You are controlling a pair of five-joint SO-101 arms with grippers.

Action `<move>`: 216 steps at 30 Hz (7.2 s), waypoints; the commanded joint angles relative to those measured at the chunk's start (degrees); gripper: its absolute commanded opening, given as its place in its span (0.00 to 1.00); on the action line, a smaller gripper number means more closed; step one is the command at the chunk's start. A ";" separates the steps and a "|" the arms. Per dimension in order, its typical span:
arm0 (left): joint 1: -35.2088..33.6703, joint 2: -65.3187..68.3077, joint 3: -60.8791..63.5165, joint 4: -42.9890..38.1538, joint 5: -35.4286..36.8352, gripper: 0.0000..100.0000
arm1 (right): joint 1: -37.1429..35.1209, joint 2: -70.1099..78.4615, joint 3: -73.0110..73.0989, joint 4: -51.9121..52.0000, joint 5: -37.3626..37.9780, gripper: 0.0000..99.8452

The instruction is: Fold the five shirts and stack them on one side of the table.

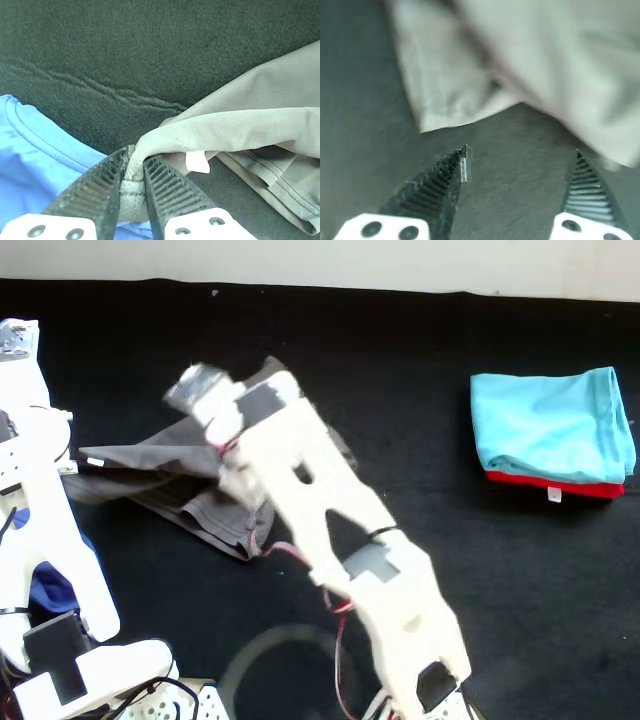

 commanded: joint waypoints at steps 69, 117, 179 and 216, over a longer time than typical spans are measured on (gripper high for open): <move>19.91 -2.51 -51.03 17.41 0.35 0.01 | 28.62 -21.41 -41.19 1.27 1.14 0.01; 17.45 -1.89 6.99 12.75 -6.95 0.01 | 26.07 -51.65 58.68 -20.97 -6.95 0.01; 15.52 -2.51 17.19 0.62 -8.53 0.01 | 17.10 -60.35 86.90 -31.43 -2.90 0.25; 15.87 -2.51 1.80 15.82 -8.26 0.01 | 28.53 -61.05 86.29 -35.21 3.52 0.01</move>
